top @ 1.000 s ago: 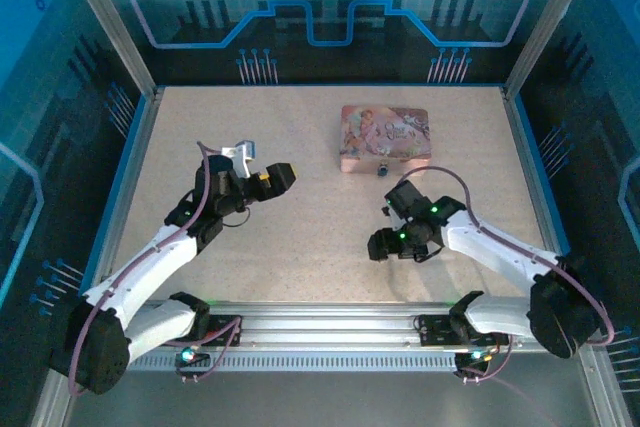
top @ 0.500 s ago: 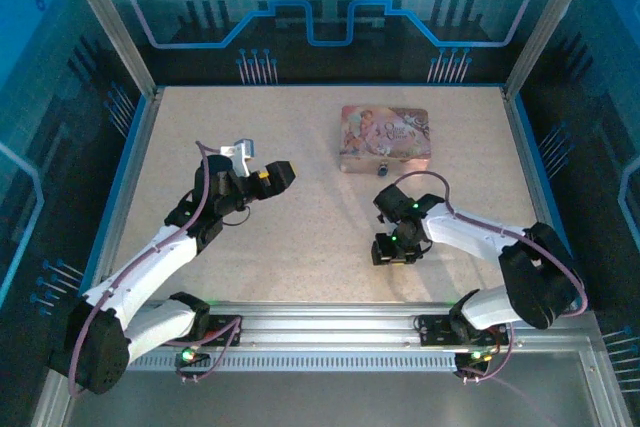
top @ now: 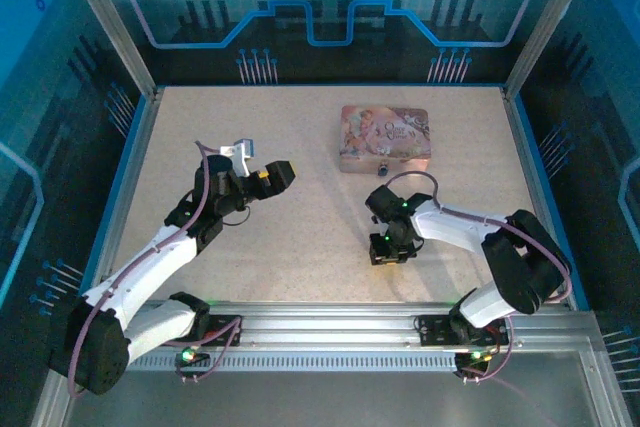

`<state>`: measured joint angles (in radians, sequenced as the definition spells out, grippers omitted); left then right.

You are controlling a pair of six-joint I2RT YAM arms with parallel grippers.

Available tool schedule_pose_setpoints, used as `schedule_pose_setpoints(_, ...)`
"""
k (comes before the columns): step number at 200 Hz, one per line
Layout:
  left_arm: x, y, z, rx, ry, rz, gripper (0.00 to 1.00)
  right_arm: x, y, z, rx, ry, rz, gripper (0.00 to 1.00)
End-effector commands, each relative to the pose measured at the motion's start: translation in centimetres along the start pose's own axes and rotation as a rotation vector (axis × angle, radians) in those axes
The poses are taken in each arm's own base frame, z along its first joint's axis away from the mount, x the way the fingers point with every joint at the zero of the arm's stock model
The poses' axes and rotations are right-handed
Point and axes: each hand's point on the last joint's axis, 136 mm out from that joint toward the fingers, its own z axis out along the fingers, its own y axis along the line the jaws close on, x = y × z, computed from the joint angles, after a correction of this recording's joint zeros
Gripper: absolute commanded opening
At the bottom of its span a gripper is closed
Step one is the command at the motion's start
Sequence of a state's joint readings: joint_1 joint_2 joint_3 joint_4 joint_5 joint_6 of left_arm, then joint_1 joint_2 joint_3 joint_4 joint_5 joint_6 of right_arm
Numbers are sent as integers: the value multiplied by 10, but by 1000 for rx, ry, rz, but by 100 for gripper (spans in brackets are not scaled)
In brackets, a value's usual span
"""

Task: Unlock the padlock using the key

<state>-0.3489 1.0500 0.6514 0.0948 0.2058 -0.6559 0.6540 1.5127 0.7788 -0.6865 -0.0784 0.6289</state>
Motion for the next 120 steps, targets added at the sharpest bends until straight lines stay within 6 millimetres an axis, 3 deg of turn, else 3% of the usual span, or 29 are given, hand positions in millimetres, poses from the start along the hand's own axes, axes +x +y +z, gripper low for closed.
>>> schedule_pose_setpoints(1,-4,-6,-4,16,-24,10,99,-5,4,1,12,-7,-4,23)
schedule_pose_setpoints(75,-5,-7,-5,17,-25,13,99,-4,3,4,14,-20,-13,0)
schedule_pose_setpoints(120,-6,-13,-6,42,-20,1,99,-22,18,-20,-76,-173,-49,0)
